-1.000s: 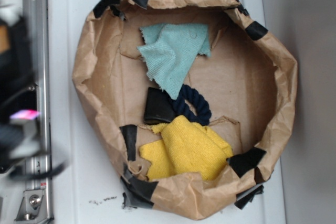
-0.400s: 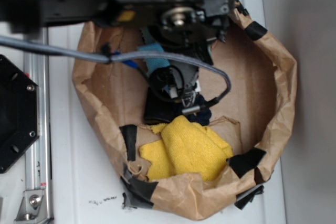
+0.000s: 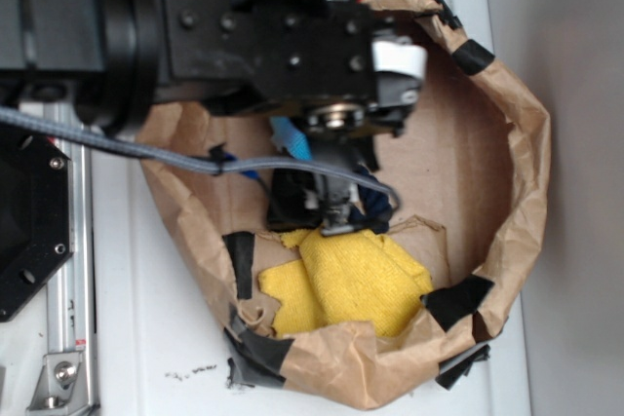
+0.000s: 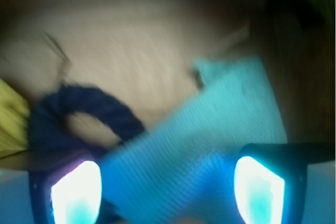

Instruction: Grab the blue cloth.

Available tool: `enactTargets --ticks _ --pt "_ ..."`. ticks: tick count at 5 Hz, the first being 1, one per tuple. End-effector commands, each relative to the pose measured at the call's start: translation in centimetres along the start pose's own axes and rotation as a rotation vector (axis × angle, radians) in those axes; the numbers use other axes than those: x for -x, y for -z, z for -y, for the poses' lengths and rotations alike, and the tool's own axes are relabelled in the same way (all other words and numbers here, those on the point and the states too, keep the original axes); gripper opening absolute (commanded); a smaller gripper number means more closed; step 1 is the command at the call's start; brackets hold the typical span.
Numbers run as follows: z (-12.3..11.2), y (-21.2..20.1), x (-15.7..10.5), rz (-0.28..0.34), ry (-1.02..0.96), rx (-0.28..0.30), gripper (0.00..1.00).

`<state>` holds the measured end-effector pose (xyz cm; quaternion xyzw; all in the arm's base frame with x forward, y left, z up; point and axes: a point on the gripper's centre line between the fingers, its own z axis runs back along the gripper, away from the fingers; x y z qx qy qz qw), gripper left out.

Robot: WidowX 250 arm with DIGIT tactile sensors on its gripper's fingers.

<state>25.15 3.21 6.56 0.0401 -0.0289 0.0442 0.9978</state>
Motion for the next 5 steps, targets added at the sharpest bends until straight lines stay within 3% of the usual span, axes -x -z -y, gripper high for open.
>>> enactTargets --ticks 1,2,3,4,5 --pt "-2.4 0.4 0.0 0.064 0.000 0.023 1.00" --pt "-1.5 2.0 -2.1 0.093 0.137 0.069 1.00" --pt "-1.5 2.1 -2.3 0.129 0.188 0.071 1.00" --pt "-1.6 2.6 -2.3 0.123 0.186 0.059 1.00" --pt "-1.7 2.7 -2.2 0.124 0.169 0.053 0.00"
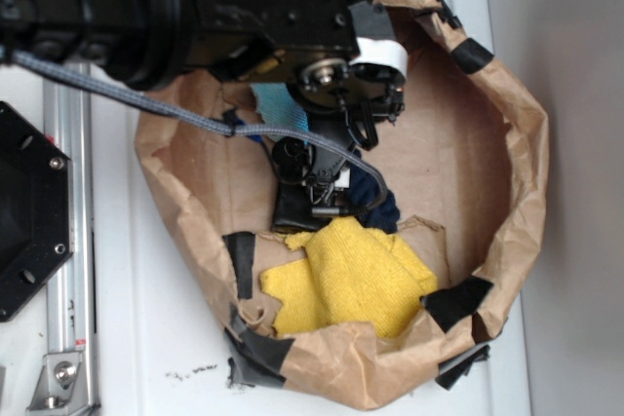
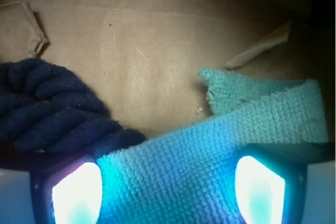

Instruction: Grab the blue cloth.

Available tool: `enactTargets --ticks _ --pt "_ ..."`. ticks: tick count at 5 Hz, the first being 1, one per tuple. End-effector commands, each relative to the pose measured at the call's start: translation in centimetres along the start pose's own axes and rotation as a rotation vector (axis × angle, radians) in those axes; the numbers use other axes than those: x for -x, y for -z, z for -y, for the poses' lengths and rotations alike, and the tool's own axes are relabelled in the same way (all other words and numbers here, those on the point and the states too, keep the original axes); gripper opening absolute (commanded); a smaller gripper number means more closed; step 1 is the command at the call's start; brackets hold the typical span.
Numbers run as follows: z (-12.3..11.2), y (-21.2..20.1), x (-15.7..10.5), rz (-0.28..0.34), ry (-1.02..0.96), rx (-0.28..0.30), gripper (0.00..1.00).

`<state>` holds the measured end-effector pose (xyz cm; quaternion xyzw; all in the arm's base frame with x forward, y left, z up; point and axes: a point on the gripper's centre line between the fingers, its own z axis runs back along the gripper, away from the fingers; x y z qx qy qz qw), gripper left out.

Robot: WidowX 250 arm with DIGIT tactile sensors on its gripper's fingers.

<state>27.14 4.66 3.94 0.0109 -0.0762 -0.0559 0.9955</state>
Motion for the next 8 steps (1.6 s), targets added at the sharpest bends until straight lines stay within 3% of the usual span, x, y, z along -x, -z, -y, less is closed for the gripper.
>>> enactTargets --ticks 1,4,5,6,7,8 --pt "-0.8 -0.4 0.1 0.037 -0.033 -0.024 0.00" --pt "-1.6 -4.3 2.1 0.050 -0.058 -0.021 0.00" --pt "-3.5 -6.3 3.2 0.001 -0.119 0.019 0.00" --pt "-4.6 -5.9 3.0 0.006 -0.223 0.027 0.00" --pt "-3.9 -3.3 1.1 0.010 -0.353 -0.025 0.00" --pt "-3.0 -2.0 0.6 0.018 -0.436 -0.041 1.00"
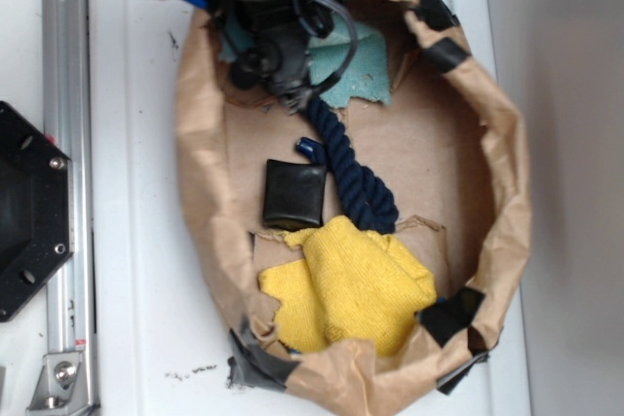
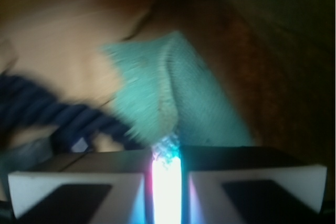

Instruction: Grab the blue cloth.

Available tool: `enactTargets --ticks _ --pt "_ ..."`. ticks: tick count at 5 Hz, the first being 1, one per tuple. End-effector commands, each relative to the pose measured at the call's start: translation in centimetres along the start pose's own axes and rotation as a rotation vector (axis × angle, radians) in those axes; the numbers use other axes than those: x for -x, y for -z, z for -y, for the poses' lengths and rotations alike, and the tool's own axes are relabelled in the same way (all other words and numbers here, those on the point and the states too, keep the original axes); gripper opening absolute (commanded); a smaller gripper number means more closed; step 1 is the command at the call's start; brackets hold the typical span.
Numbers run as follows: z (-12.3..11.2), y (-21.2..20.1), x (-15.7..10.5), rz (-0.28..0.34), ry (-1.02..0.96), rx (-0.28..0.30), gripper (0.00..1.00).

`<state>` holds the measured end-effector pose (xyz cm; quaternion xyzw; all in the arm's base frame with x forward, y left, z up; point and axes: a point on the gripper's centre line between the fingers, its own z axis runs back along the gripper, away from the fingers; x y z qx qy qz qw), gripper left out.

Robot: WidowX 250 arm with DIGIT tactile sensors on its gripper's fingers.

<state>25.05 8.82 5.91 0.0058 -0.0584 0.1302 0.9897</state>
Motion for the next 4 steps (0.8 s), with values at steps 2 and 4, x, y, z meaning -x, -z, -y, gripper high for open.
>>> enactTargets --ticks 2,4 --pt "2.2 1.2 -1.8 0.084 -0.133 -0.002 1.00" --pt "1.5 2.8 -2.2 0.082 -0.138 -0.041 1.00"
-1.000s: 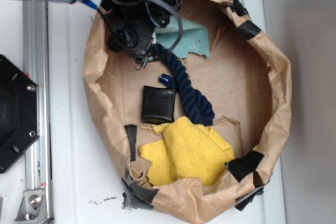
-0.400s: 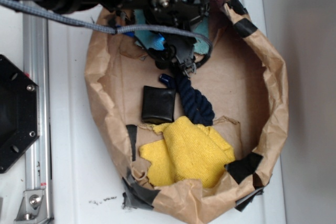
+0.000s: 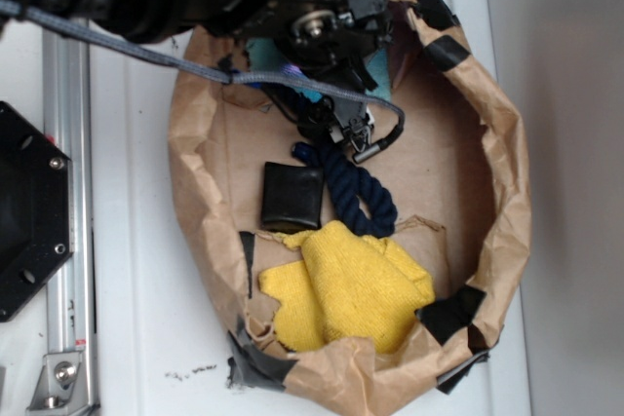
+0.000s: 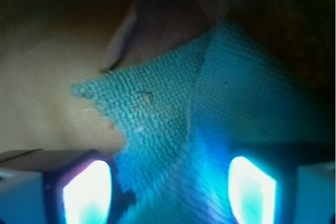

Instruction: Grab the blue cloth.

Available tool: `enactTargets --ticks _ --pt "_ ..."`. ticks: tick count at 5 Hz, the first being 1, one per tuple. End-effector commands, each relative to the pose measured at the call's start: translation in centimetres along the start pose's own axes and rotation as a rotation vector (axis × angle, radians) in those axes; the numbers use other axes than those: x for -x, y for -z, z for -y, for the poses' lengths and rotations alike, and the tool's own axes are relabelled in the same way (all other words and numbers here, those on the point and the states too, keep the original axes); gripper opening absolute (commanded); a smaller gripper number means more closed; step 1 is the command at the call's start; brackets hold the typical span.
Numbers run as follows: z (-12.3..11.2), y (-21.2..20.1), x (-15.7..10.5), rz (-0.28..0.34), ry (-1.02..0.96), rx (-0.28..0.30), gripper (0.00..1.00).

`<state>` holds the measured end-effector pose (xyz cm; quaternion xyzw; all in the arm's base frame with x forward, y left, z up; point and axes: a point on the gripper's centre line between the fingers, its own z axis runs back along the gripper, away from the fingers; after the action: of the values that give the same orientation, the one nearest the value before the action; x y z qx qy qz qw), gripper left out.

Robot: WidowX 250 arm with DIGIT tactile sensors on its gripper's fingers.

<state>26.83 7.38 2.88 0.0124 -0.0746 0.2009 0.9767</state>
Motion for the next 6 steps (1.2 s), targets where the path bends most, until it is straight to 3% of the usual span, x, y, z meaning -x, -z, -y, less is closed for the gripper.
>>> enactTargets --ticks 1,3,4,6 --pt "-1.4 0.7 -1.4 0.053 0.023 -0.051 1.00" --pt "-3.4 2.6 0.5 0.006 0.101 -0.063 1.00" --pt "-5.4 2.7 2.0 -0.003 0.105 -0.038 0.00" --pt "-5.1 1.3 1.7 0.014 0.108 -0.053 0.00"
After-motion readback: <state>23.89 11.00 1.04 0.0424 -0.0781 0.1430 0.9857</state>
